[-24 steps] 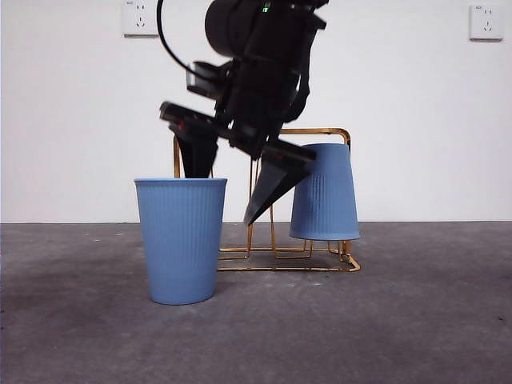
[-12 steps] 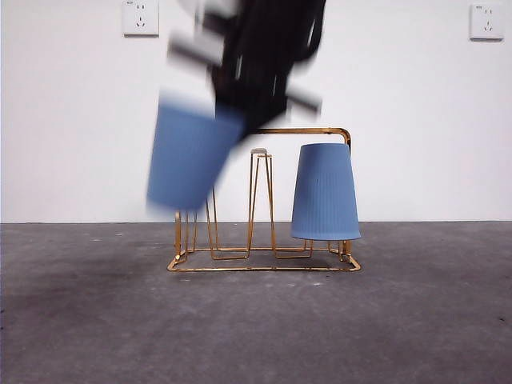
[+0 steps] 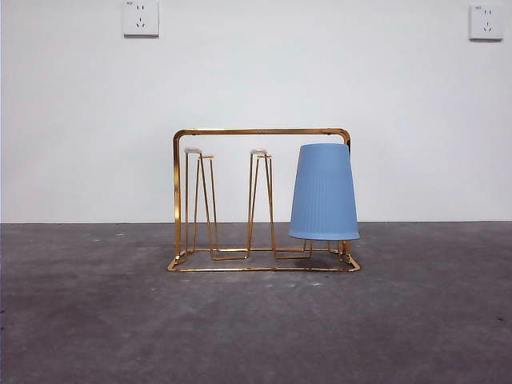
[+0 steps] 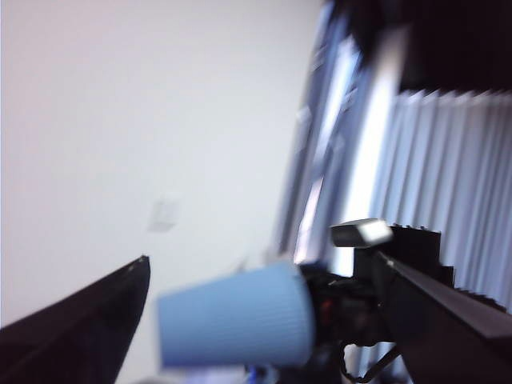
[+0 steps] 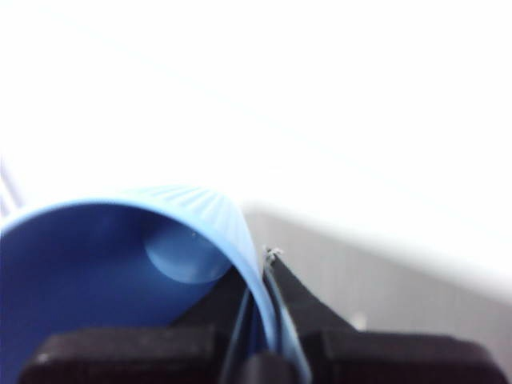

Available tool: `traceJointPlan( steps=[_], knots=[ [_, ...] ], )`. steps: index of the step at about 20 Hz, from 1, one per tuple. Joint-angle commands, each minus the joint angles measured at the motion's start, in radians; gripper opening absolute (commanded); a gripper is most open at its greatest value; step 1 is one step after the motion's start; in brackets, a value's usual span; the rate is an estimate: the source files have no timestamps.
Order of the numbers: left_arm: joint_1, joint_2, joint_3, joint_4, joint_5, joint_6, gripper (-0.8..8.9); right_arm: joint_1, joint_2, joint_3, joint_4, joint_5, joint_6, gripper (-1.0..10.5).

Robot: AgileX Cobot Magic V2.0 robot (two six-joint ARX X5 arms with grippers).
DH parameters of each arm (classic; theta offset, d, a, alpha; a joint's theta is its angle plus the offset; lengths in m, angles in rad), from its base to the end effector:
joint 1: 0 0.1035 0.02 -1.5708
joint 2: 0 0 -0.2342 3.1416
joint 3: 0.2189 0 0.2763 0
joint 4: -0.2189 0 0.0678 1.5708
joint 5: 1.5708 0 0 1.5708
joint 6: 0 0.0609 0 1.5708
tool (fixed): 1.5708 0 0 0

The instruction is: Pick up cup 1,put cup 1 in the cup rack,pick up cup 2,put cup 2 in the cup rack

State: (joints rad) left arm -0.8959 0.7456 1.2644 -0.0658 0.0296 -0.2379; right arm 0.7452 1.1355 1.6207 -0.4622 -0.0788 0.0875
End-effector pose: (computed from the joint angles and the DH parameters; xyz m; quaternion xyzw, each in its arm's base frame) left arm 0.1036 -0.1324 0.5045 -0.1971 -0.1508 -0.4561 0.8546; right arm 0.1881 0.1800 0.4977 0.0438 0.0067 0.4005 0.9152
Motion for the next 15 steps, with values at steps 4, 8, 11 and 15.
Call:
traceJointPlan(
  steps=[4,8,11,15],
  knots=[
    [0.000,0.096,-0.004,0.209,0.162,-0.068,4.72,0.002,-0.140,-0.004,0.124,-0.079,-0.043,-0.1],
    [0.000,0.192,-0.004,0.391,0.283,-0.160,4.72,0.002,-0.166,-0.004,0.208,-0.185,-0.043,-0.1],
    [0.000,0.269,-0.004,0.526,0.347,-0.238,4.72,0.002,-0.165,-0.004,0.249,-0.239,-0.039,-0.1],
    [0.000,0.356,-0.004,0.695,0.401,-0.341,4.72,0.002,-0.159,-0.004,0.261,-0.260,-0.044,-0.1]
  ],
)
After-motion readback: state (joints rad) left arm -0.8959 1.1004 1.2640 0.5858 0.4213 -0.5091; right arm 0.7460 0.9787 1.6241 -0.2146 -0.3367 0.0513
